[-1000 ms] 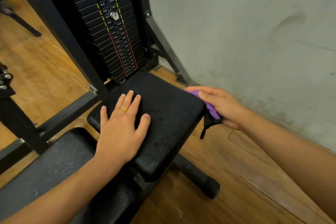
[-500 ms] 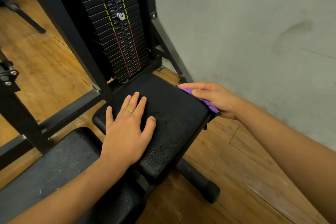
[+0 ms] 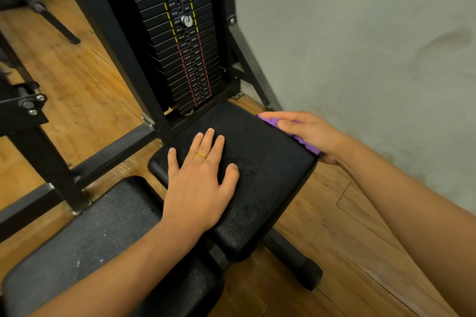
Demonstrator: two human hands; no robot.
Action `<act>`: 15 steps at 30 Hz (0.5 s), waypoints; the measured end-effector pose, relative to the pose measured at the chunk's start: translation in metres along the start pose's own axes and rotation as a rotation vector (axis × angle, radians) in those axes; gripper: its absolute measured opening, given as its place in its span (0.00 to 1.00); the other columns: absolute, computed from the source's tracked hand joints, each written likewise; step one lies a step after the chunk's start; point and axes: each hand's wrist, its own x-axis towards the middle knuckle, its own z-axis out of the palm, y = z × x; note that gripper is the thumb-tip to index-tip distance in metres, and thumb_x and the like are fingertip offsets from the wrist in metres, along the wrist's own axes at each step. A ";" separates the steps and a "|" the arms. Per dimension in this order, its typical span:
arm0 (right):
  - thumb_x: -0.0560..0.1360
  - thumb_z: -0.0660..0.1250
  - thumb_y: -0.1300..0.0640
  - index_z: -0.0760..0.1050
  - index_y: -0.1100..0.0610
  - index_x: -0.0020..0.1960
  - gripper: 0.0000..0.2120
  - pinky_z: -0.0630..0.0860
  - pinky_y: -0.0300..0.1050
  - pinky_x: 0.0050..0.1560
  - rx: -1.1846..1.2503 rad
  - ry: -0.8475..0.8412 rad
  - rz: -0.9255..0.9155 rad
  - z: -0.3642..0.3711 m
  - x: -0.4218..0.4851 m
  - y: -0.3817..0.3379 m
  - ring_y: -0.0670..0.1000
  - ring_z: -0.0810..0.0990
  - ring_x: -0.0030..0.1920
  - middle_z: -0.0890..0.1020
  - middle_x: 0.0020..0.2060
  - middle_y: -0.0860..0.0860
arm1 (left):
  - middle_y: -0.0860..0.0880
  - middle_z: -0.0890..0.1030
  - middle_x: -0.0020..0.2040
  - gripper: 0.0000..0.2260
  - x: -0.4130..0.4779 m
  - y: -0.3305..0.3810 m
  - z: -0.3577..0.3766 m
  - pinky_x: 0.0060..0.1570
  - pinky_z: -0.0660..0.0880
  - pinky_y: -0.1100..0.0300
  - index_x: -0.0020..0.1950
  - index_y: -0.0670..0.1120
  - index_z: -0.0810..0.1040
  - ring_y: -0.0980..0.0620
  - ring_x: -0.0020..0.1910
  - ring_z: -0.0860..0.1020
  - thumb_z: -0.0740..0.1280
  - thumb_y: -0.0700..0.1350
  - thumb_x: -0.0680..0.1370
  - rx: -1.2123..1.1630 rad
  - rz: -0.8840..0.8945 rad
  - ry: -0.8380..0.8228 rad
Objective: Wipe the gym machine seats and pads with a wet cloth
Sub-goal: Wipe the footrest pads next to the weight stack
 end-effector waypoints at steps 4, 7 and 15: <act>0.82 0.59 0.59 0.76 0.50 0.67 0.16 0.77 0.46 0.60 0.006 -0.027 -0.023 -0.018 -0.025 0.008 0.51 0.81 0.60 0.82 0.61 0.48 | 0.56 0.50 0.81 0.31 0.000 0.004 0.000 0.76 0.40 0.42 0.81 0.55 0.55 0.58 0.80 0.45 0.46 0.63 0.79 -0.009 -0.002 0.018; 0.82 0.59 0.59 0.76 0.50 0.68 0.16 0.77 0.39 0.58 -0.062 -0.039 -0.021 -0.020 -0.021 0.005 0.48 0.80 0.61 0.81 0.62 0.46 | 0.56 0.50 0.82 0.30 0.001 0.003 0.001 0.75 0.37 0.44 0.81 0.55 0.54 0.57 0.80 0.45 0.46 0.63 0.80 -0.002 0.008 0.016; 0.83 0.59 0.56 0.75 0.48 0.69 0.16 0.78 0.40 0.59 -0.303 0.028 -0.024 0.023 0.042 -0.026 0.43 0.80 0.58 0.80 0.59 0.40 | 0.55 0.51 0.81 0.30 0.001 -0.002 0.003 0.76 0.39 0.43 0.81 0.54 0.56 0.56 0.80 0.46 0.47 0.62 0.79 -0.014 -0.003 0.009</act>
